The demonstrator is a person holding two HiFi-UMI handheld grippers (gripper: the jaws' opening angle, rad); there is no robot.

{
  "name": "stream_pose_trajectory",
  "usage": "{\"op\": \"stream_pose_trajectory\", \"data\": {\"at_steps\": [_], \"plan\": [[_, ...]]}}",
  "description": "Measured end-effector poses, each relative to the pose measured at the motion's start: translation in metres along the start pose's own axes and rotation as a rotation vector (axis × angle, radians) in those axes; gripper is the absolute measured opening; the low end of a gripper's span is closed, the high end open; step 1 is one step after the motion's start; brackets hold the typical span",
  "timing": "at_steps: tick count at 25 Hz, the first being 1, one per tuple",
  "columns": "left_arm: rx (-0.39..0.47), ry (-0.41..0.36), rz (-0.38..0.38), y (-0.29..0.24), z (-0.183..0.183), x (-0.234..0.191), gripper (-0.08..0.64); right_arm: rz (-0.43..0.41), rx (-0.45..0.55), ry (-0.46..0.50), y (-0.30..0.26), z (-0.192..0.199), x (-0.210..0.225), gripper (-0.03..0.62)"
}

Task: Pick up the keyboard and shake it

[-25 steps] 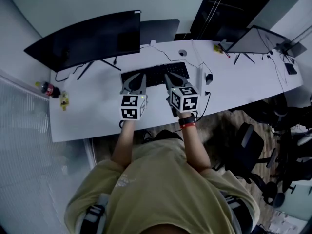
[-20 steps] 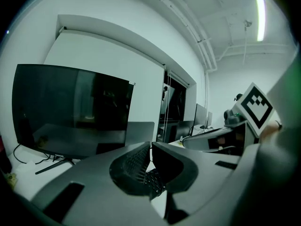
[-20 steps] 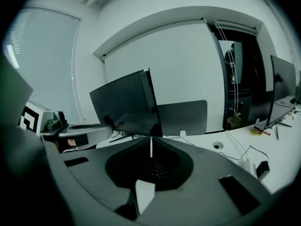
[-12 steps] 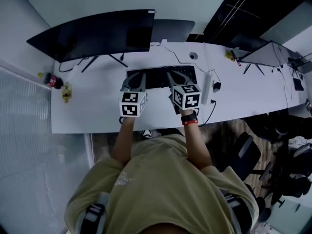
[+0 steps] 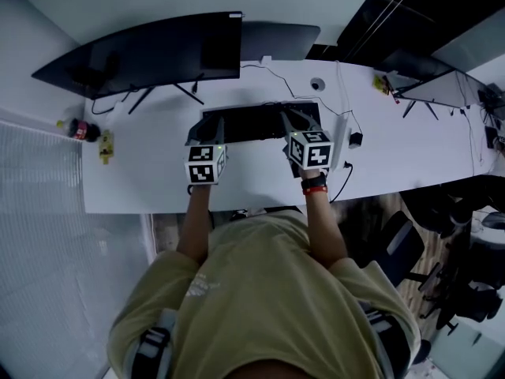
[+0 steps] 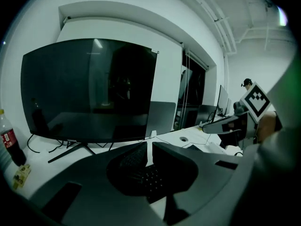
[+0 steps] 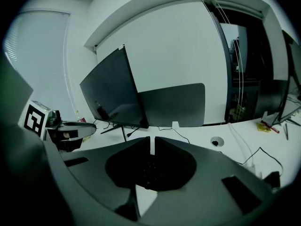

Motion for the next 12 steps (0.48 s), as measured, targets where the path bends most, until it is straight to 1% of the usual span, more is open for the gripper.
{"op": "stream_pose_trajectory", "data": {"at_steps": [6, 7, 9, 12], "plan": [[-0.072, 0.034, -0.010, -0.021, 0.013, -0.015, 0.031, 0.039, -0.039, -0.025, -0.009, 0.004, 0.046, 0.034], [-0.088, 0.041, -0.010, -0.023, 0.016, -0.018, 0.031, 0.044, -0.044, -0.031, -0.011, 0.005, 0.053, 0.045], [-0.121, 0.052, -0.006, -0.029, 0.022, -0.024, 0.031, 0.053, -0.060, -0.045, -0.016, 0.007, 0.067, 0.098], [-0.159, 0.066, 0.002, -0.038, 0.029, -0.031, 0.034, 0.081, -0.081, -0.073, -0.021, 0.011, 0.088, 0.111]]}}
Point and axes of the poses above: the fingertips, and each gripper's own axes: y backward along the fingers, x to its right, z out of its underside, the point moved 10 cm from there along y, backward along the fingers, and after that the axes turned 11 degrees about -y, right-handed, at the moved point
